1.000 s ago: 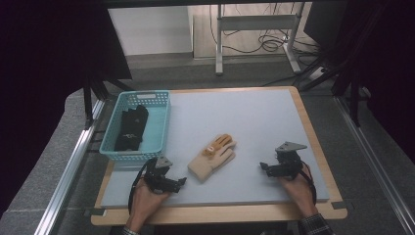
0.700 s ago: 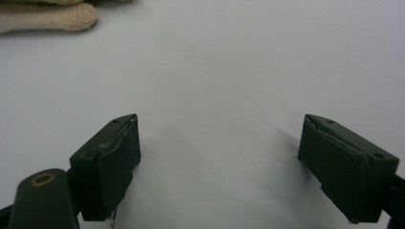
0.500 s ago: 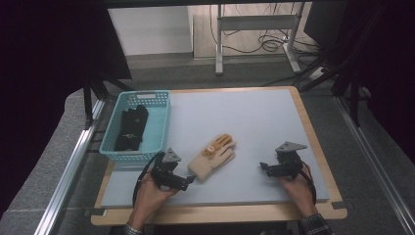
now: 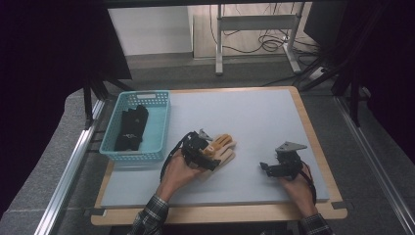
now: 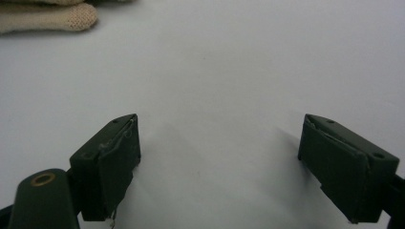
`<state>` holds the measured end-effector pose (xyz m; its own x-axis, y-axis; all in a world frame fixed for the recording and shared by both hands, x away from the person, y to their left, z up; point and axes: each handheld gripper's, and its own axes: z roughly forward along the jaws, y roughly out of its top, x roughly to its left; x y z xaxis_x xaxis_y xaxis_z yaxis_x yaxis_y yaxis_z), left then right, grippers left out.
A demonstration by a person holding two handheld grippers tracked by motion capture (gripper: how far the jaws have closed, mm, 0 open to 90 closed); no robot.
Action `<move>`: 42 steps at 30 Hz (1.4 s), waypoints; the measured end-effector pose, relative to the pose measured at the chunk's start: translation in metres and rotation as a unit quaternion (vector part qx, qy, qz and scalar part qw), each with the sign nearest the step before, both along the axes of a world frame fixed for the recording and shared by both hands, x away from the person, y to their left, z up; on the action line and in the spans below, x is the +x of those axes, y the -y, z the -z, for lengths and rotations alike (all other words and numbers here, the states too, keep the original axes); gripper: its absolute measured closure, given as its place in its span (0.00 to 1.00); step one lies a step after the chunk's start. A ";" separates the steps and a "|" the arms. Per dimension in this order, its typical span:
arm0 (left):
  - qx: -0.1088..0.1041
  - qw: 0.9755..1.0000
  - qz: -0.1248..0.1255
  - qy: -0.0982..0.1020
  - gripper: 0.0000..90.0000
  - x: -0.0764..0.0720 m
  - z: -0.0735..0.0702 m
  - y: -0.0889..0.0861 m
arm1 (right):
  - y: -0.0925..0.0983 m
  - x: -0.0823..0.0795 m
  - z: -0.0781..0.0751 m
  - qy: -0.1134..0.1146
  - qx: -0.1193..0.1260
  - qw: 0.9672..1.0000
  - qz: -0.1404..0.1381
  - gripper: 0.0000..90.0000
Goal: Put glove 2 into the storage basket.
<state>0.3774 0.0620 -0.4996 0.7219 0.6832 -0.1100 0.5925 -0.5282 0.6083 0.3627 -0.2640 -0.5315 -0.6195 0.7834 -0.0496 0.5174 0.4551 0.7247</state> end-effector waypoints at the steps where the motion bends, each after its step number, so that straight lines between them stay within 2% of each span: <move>1: -0.001 1.000 0.001 -0.007 0.00 0.003 0.003 0.002 | 0.000 0.000 0.000 0.000 0.000 1.000 0.000 0.16; 3: 0.003 1.000 0.010 -0.020 0.00 0.007 0.009 0.006 | 0.000 0.000 0.000 0.000 0.000 1.000 0.000 0.16; 5: 0.017 0.999 0.015 -0.025 0.01 0.007 0.014 0.012 | 0.000 0.000 0.000 0.000 0.000 1.000 0.000 0.16; 7: 0.037 0.999 0.015 -0.019 0.01 0.007 0.018 0.017 | 0.000 0.000 0.000 0.000 0.000 1.000 0.000 0.16; 9: 0.060 0.998 0.008 -0.002 0.04 0.006 0.021 0.021 | 0.000 0.000 0.000 0.000 0.000 1.000 0.000 0.16; 12: 0.070 0.997 0.020 -0.006 0.09 0.006 0.025 0.025 | 0.000 0.000 0.000 0.000 0.000 1.000 0.000 0.16; 16: 0.065 0.997 0.028 -0.006 0.24 0.001 0.021 0.026 | 0.000 0.000 0.000 0.000 0.000 1.000 0.000 0.16; 19: 0.063 0.997 0.035 -0.004 0.44 -0.002 0.018 0.027 | 0.000 0.000 0.000 0.000 0.000 1.000 0.000 0.16; 24: 0.066 0.997 0.034 0.000 0.59 -0.005 0.016 0.028 | 0.000 0.000 0.000 0.000 0.000 1.000 0.000 0.16; 27: 0.068 0.997 0.024 0.017 0.64 -0.006 0.013 0.027 | 0.000 0.000 0.000 0.000 0.000 1.000 0.000 0.16; 30: 0.066 0.998 0.014 0.017 0.67 -0.002 0.008 0.023 | 0.000 0.000 0.000 0.000 0.000 1.000 0.000 0.16; 34: 0.045 0.999 -0.003 0.009 0.69 0.004 0.001 0.012 | 0.000 0.000 0.000 0.000 0.000 1.000 0.000 0.16; 42: 0.033 0.999 -0.028 0.023 0.76 0.012 -0.023 -0.008 | 0.000 0.000 0.000 0.001 0.000 1.000 -0.001 0.16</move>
<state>0.3894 0.0698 -0.4764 0.6858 0.7272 -0.0299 0.5940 -0.5355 0.6003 0.3628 -0.2641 -0.5316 -0.6206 0.7825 -0.0507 0.5158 0.4561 0.7253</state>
